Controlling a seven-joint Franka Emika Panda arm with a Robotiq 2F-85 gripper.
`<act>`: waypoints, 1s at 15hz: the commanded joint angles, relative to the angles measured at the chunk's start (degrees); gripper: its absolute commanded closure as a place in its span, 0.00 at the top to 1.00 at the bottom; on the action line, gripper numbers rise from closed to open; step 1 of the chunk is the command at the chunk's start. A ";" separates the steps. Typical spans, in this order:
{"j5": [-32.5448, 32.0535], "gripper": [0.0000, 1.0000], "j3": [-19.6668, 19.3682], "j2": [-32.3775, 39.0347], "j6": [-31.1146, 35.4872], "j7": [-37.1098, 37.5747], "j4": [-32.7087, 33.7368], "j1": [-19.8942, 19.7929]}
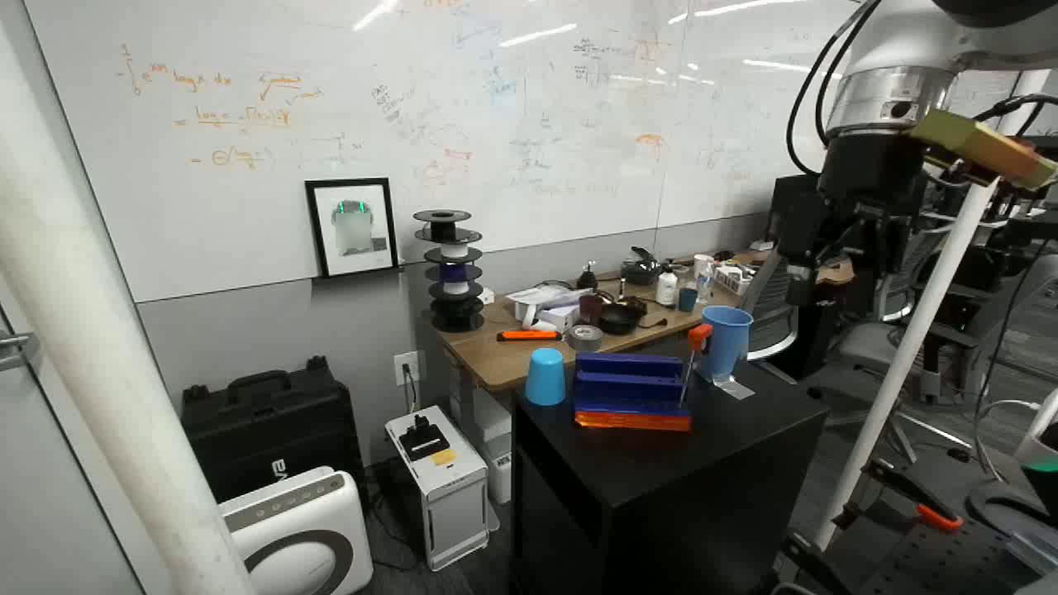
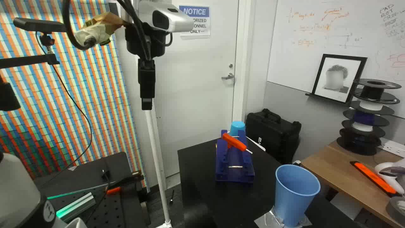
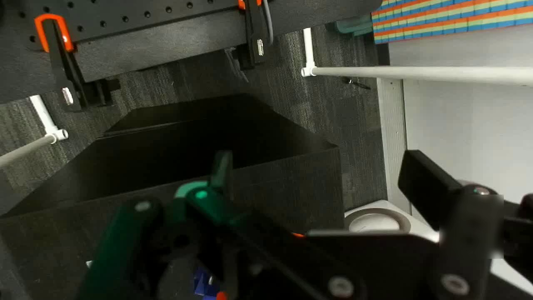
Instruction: Remove the screwdriver from the object and put it in the cup
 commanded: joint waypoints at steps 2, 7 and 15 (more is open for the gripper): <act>0.44 1.00 0.66 0.01 -0.25 -0.43 0.11 -0.74; 0.44 1.00 0.66 0.03 -0.25 -0.43 0.12 -0.74; 1.70 1.00 4.82 3.89 14.95 9.27 0.22 -3.18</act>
